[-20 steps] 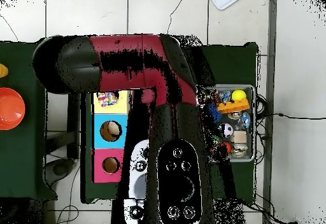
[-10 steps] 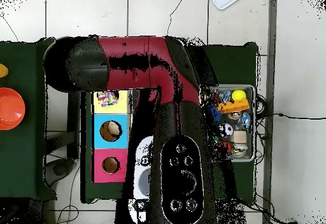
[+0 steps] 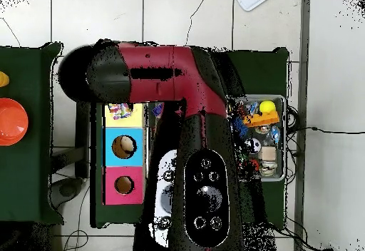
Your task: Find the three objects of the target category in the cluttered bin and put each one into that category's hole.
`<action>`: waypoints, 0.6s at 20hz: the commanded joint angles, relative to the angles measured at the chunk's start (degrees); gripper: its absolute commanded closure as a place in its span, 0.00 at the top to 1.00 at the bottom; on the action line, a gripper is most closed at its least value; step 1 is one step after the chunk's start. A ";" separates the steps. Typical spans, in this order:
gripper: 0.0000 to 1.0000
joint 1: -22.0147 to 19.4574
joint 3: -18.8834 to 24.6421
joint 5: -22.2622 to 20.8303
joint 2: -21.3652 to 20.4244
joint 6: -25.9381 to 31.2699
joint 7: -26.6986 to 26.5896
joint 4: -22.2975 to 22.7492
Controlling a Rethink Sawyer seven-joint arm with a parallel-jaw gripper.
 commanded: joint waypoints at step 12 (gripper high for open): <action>0.00 1.67 -2.68 2.39 4.69 -3.77 15.32 8.84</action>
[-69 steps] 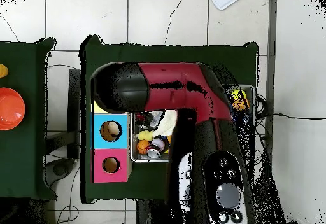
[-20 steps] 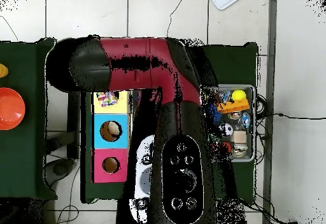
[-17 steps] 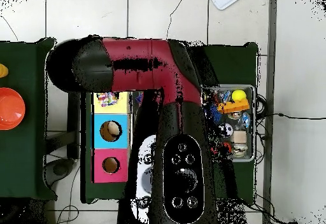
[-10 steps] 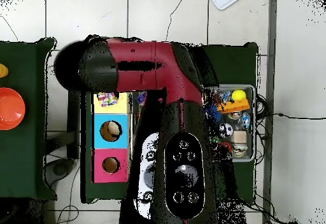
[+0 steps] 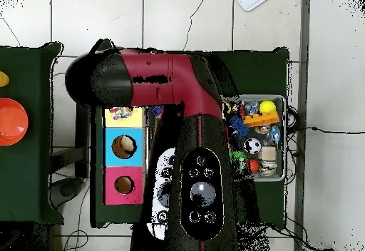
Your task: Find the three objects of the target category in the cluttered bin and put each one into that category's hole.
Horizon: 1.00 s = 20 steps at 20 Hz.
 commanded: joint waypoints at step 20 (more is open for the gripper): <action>0.00 4.08 -4.81 6.13 5.74 -1.35 17.88 5.89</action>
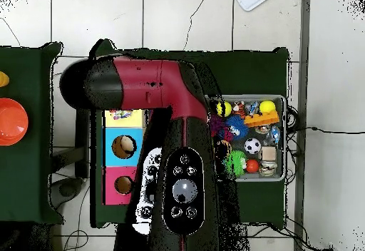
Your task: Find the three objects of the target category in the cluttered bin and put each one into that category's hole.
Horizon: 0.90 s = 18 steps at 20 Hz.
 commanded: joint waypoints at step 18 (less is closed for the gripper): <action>0.00 2.66 -3.12 5.92 5.02 -2.55 17.38 5.49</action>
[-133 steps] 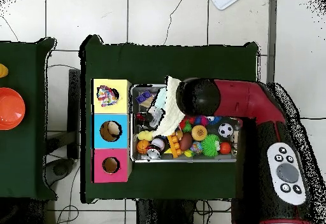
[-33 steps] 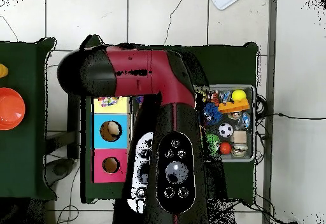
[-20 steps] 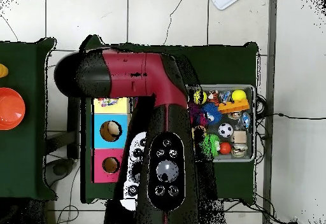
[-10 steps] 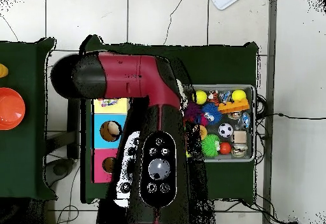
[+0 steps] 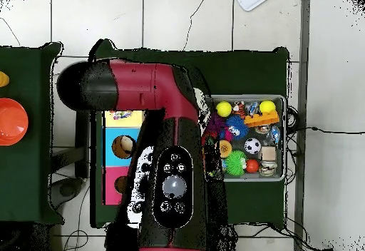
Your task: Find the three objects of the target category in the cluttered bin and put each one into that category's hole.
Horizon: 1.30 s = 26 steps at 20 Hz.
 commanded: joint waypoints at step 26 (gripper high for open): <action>0.00 3.00 -3.54 5.56 5.09 -3.92 18.04 4.44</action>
